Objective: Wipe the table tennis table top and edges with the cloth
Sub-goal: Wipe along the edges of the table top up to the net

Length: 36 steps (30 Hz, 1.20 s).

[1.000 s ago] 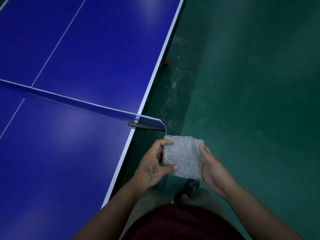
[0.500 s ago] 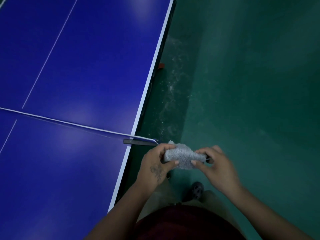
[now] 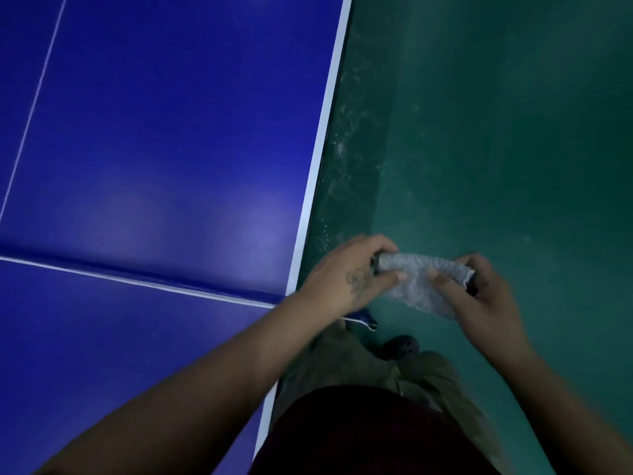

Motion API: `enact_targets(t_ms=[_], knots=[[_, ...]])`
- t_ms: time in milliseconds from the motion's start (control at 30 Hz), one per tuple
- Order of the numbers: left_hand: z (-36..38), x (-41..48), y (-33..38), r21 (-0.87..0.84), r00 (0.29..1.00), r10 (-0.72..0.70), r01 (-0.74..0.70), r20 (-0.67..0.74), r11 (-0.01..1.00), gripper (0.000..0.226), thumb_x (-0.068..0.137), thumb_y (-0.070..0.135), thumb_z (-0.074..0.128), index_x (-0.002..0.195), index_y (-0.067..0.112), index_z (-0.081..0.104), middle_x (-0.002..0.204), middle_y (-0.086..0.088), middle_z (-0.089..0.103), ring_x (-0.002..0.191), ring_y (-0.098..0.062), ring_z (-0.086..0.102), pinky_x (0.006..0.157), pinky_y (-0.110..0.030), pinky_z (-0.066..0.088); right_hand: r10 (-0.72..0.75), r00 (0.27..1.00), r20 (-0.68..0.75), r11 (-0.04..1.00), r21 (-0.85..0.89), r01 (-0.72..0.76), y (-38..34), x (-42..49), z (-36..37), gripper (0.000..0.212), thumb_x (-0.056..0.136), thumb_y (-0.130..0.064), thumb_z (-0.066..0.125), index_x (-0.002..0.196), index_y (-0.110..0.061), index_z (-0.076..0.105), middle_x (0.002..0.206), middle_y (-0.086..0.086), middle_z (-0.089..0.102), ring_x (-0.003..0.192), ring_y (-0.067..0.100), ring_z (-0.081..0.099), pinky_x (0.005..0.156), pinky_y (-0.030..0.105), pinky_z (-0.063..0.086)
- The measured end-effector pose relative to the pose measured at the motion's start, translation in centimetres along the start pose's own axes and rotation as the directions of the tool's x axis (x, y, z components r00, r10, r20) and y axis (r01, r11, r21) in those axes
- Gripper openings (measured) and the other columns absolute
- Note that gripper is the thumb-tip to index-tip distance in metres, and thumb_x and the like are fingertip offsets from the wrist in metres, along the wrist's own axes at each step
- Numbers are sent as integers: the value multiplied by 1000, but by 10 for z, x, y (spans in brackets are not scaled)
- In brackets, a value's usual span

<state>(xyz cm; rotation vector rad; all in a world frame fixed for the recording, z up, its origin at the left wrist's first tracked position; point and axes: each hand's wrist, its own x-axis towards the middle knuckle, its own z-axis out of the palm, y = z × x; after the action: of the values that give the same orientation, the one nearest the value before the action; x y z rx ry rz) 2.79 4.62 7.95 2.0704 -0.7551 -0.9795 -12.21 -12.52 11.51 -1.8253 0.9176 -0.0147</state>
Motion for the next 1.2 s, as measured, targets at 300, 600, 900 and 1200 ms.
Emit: enact_targets(t_ms=[300, 600, 900, 1200], knots=[[-69, 57, -137, 122, 802, -154, 272, -577, 955, 26, 102, 5, 66, 127, 9, 73, 126, -7, 71, 122, -28, 63, 110, -20, 43, 194, 977, 87, 937, -312, -158, 32, 85, 116, 42, 99, -44, 68, 75, -18, 46, 69, 0, 54, 60, 12, 49, 50, 28, 28], [-79, 73, -204, 475, 861, 19, 261, -508, 841, 46, 114, 22, 51, 159, 12, 51, 174, -16, 31, 165, -36, 21, 134, -50, 21, 259, 944, 203, 965, -89, -246, 19, 80, 220, 37, 94, -35, 79, 73, -21, 51, 68, -4, 65, 56, 3, 61, 48, 20, 40], [-73, 74, -231, 618, 841, 150, 249, -520, 746, 54, 116, 34, 39, 168, 21, 38, 177, -13, 25, 167, -32, 16, 135, -55, 14, 362, 835, 414, 881, 141, -452, 2, 72, 252, 36, 107, -22, 46, 72, -16, 46, 94, 10, 52, 76, 17, 50, 70, 40, 47], [-70, 73, -232, 605, 836, 126, 274, -534, 747, 57, 114, 35, 40, 170, 24, 33, 180, -8, 19, 168, -26, 9, 135, -54, 13, 473, 817, 330, 812, 196, -549, 16, 70, 272, 67, 100, -31, 75, 151, -12, 36, 143, 8, 51, 126, 23, 59, 105, 38, 52]])
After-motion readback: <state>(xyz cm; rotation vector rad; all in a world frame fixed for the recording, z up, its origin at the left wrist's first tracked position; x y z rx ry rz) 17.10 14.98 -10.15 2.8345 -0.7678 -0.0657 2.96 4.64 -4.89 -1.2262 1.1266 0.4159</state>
